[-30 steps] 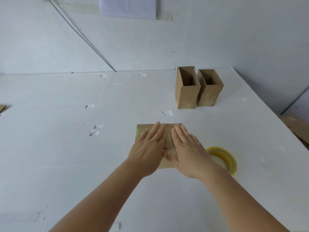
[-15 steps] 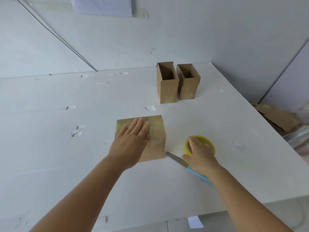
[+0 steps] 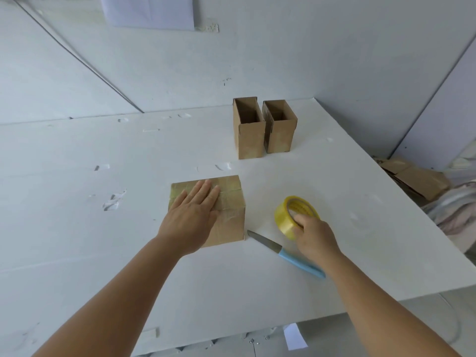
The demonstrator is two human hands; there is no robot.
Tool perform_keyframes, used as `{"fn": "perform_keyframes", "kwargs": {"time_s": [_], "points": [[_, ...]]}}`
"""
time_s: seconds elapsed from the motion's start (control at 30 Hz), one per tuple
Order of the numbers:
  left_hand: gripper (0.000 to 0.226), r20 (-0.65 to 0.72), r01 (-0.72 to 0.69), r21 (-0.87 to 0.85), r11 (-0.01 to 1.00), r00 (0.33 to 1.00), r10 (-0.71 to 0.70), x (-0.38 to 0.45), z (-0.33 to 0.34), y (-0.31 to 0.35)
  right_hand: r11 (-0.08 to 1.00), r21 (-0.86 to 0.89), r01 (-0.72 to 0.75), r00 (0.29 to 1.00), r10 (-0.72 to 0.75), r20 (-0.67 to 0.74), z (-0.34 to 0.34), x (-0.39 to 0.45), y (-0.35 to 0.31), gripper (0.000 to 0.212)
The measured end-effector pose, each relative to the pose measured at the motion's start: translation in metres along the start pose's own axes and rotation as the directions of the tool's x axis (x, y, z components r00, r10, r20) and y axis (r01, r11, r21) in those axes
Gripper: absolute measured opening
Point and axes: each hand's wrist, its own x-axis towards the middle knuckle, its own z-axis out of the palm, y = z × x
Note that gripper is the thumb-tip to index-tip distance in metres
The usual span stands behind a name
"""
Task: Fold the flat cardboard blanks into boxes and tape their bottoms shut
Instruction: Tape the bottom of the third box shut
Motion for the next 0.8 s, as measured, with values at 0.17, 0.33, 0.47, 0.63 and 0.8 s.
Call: {"fn": "perform_keyframes", "kwargs": {"time_s": [0.17,0.33,0.47,0.63,0.8], "points": [[0.053,-0.035,0.014,-0.080,0.997,0.999,-0.017,0.000,0.001,0.001,0.862,0.499,0.093,0.984,-0.004,-0.176,-0.041,0.000,-0.041,0.016],[0.048,-0.058,0.052,-0.160,0.986,0.996,-0.062,-0.001,-0.001,0.002,0.602,0.774,0.197,0.980,-0.095,-0.176,-0.064,-0.004,-0.095,0.025],[0.053,-0.111,0.066,-0.317,0.946,0.988,-0.106,0.001,-0.004,0.001,0.531,0.818,0.219,0.975,-0.144,-0.168,-0.053,-0.002,-0.129,0.026],[0.081,-0.116,0.100,-0.606,0.790,0.971,-0.211,-0.002,-0.014,-0.001,0.531,0.817,0.224,0.974,-0.150,-0.170,-0.031,0.003,-0.155,0.024],[0.059,-0.098,0.110,-0.813,0.571,0.942,-0.321,0.001,-0.017,-0.011,0.563,0.790,0.244,0.969,-0.182,-0.170,-0.015,0.001,-0.166,0.019]]}}
